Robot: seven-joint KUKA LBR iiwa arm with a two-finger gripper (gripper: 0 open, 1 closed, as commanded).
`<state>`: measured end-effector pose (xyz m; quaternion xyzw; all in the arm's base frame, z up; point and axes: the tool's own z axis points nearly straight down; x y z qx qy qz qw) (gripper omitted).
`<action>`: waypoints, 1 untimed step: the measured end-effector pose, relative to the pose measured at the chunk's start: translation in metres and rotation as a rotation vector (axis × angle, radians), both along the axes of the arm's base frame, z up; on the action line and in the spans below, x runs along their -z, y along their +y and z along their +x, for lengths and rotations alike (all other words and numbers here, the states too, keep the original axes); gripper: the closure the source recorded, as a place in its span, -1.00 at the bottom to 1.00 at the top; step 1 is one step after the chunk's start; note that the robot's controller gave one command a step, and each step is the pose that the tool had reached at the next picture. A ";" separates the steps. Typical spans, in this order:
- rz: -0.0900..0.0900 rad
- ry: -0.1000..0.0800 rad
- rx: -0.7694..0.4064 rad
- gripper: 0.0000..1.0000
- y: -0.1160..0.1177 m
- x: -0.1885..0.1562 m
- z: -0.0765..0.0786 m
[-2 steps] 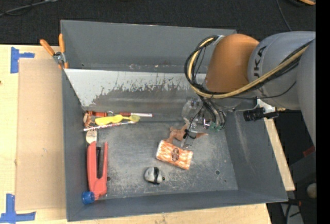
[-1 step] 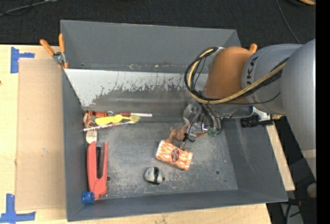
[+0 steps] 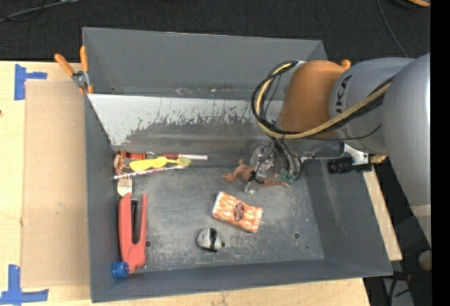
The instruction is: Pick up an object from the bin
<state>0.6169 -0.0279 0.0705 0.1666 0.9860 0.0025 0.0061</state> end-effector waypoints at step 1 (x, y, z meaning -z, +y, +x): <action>0.000 0.000 0.003 1.00 0.000 0.000 0.000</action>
Offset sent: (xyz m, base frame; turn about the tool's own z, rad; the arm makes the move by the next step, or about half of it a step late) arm 0.0004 -0.0001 0.0630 0.0030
